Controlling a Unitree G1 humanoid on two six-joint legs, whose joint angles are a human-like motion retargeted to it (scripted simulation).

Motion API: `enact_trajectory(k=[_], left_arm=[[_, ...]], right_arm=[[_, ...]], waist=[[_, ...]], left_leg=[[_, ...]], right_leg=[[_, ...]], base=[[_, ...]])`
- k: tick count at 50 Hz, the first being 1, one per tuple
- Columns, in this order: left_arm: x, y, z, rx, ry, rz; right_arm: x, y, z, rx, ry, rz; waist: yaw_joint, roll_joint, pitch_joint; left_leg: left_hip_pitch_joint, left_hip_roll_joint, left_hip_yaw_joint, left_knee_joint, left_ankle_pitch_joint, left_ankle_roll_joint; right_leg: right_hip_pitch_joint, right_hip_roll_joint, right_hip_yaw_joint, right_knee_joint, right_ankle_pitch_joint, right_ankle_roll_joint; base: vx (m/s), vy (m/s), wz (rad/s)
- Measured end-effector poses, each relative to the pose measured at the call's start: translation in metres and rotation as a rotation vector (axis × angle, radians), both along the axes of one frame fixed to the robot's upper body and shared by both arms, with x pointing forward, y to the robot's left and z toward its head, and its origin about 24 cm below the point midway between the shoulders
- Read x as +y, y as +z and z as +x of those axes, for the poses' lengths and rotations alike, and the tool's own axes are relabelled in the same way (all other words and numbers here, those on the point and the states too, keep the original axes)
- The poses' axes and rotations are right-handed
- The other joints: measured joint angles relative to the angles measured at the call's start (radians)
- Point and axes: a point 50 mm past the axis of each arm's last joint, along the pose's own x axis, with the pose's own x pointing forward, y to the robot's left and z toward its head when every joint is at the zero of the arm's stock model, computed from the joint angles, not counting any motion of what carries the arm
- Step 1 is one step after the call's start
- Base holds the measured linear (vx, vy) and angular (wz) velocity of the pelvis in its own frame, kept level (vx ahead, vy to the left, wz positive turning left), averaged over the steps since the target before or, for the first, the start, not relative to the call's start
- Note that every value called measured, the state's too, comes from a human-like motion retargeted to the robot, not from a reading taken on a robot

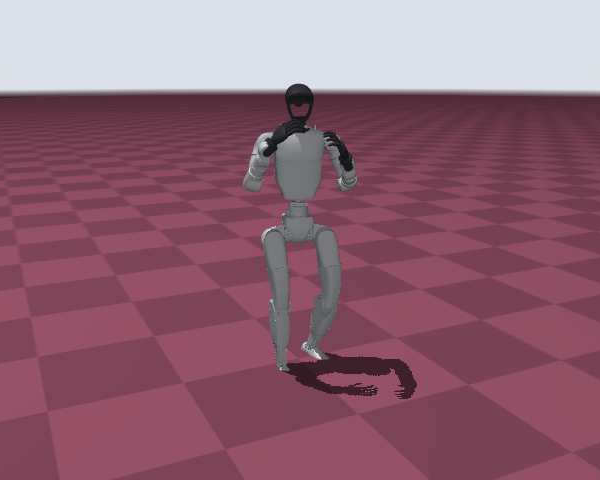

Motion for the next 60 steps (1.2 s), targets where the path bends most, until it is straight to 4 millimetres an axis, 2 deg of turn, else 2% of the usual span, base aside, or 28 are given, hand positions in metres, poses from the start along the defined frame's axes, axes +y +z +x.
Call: enact_trajectory(k=[12, 18, 23, 28, 33, 37, 40, 43, 48, 51, 54, 60], left_arm=[[0.004, -0.006, 0.002, 0.059, -0.002, 0.015], [0.023, -0.038, 0.017, 0.241, 0.11, 0.034], [0.049, -0.06, 0.021, 0.337, 0.27, 0.043], [0.08, -0.091, 0.023, 0.473, 0.454, 0.044], [0.1, -0.137, 0.024, 0.679, 0.586, 0.077], [0.106, -0.186, 0.022, 0.902, 0.641, 0.137], [0.102, -0.234, 0.018, 1.127, 0.649, 0.211], [0.09, -0.284, 0.004, 1.377, 0.614, 0.313], [0.058, -0.344, -0.037, 1.736, 0.468, 0.532], [0.039, -0.364, -0.059, 1.876, 0.355, 0.659], [0.025, -0.374, -0.075, 1.955, 0.254, 0.756], [0.01, -0.379, -0.087, 1.997, 0.128, 0.888]], right_arm=[[-0.004, 0.007, -0.004, -0.048, -0.041, -0.072], [-0.023, -0.021, 0.016, 0.122, -0.187, -0.141], [-0.055, -0.062, 0.03, 0.327, -0.396, -0.196], [-0.096, -0.117, 0.034, 0.575, -0.64, -0.274], [-0.126, -0.184, 0.023, 0.842, -0.808, -0.431], [-0.135, -0.241, 0.008, 1.06, -0.847, -0.593], [-0.132, -0.29, -0.004, 1.234, -0.827, -0.741], [-0.122, -0.336, -0.02, 1.401, -0.758, -0.904], [-0.098, -0.392, -0.049, 1.59, -0.592, -1.203], [-0.085, -0.41, -0.059, 1.629, -0.513, -1.354], [-0.074, -0.419, -0.061, 1.622, -0.469, -1.452], [-0.058, -0.423, -0.052, 1.565, -0.451, -1.513]], waist=[[-0.005, 0.005, 0.02], [-0.008, 0.015, 0.051], [-0.016, 0.022, 0.066], [-0.025, 0.026, 0.077], [-0.028, 0.026, 0.075], [-0.027, 0.022, 0.063], [-0.025, 0.016, 0.037], [-0.021, 0.008, 0.021], [-0.013, -0.002, 0.009], [-0.009, -0.004, 0.002], [-0.008, -0.003, -0.002], [-0.007, 0.007, -0.012]], left_leg=[[-0.002, 0.012, 0.003, -0.003, -0.003, -0.004], [-0.01, 0.009, -0.006, -0.011, 0.003, -0.001], [-0.013, -0.001, -0.018, -0.03, 0.017, 0.001], [-0.01, -0.017, -0.034, -0.057, 0.035, 0.003], [0.003, -0.038, -0.051, -0.09, 0.056, 0.002], [0.017, -0.056, -0.063, -0.122, 0.074, -0.003], [0.036, -0.08, -0.075, -0.171, 0.09, -0.002], [0.046, -0.091, -0.079, -0.2, 0.106, -0.003], [0.042, -0.089, -0.081, -0.201, 0.114, -0.01], [0.03, -0.083, -0.085, -0.188, 0.112, -0.013], [0.012, -0.075, -0.09, -0.17, 0.109, -0.014], [-0.031, -0.06, -0.105, -0.132, 0.104, -0.014]], right_leg=[[0.009, 0.017, 0.006, -0.038, 0.026, 0.0], [0.005, 0.018, 0.004, -0.048, 0.036, 0.0], [0.001, 0.013, 0.001, -0.053, 0.04, 0.0], [0.0, 0.002, -0.006, -0.055, 0.036, 0.0], [0.009, -0.013, -0.012, -0.059, 0.027, 0.0], [0.019, -0.028, -0.018, -0.068, 0.02, 0.0], [0.029, -0.045, -0.028, -0.086, 0.016, 0.0], [0.037, -0.054, -0.031, -0.102, 0.023, 0.0], [0.045, -0.056, -0.033, -0.121, 0.044, 0.0], [0.046, -0.053, -0.039, -0.137, 0.057, 0.0], [0.045, -0.049, -0.046, -0.154, 0.073, 0.0], [0.042, -0.04, -0.06, -0.195, 0.106, 0.0]], base=[[0.0, 0.0, 0.0], [0.0, 0.0, 0.0], [0.0, 0.0, 0.0], [0.0, 0.0, 0.04], [0.0, -0.01, 0.15], [0.0, 0.0, 0.0], [0.03, -0.01, 0.21], [0.0, 0.0, 0.0], [0.0, 0.0, 0.0], [0.0, 0.0, 0.0], [0.0, 0.0, 0.0], [0.0, 0.0, 0.0]])
